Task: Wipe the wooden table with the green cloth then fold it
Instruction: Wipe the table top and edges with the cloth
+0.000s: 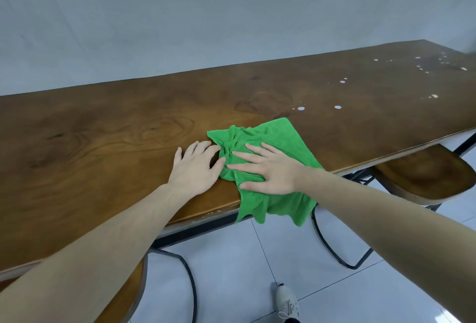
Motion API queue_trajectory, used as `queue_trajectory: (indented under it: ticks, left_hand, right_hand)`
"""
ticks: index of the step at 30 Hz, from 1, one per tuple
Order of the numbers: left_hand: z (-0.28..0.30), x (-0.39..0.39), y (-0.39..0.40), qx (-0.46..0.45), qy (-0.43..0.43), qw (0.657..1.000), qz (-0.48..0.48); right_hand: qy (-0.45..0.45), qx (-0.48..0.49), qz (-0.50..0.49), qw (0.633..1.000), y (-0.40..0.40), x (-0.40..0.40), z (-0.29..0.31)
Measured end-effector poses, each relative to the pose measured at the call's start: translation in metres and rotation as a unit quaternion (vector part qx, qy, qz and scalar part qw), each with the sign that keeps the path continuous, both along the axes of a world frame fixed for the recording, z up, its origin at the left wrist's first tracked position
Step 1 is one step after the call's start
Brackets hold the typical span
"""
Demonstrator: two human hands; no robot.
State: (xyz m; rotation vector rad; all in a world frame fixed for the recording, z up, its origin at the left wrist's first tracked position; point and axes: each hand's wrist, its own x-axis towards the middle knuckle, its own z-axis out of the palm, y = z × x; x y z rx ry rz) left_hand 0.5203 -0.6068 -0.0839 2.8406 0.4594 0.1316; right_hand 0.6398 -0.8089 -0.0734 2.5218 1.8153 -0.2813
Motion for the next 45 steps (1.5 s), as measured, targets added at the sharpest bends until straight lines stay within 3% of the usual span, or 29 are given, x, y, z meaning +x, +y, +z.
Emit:
queue_trajectory:
  ticks: [8,27,32,38,45]
  left_hand:
    - [0.002,0.070,0.003,0.002,-0.009,1.000,0.012]
    - [0.001,0.258,0.100,-0.032,-0.045,0.977,0.208]
    - [-0.007,0.267,0.106,-0.031,-0.081,0.973,0.213]
    - [-0.008,0.267,0.107,-0.009,-0.042,0.978,0.205]
    - [-0.004,0.266,0.105,0.012,-0.015,0.980,0.196]
  right_hand:
    - [0.005,-0.011,0.026,1.000,-0.008,0.066,0.001]
    - [-0.001,0.007,0.061,0.998,0.205,0.274,-0.003]
    - [-0.003,0.011,0.078,0.997,0.249,0.320,-0.003]
    - [0.006,0.016,0.092,0.996,0.299,0.359,0.001]
    - [0.004,0.048,0.010,0.999,0.281,0.402,0.000]
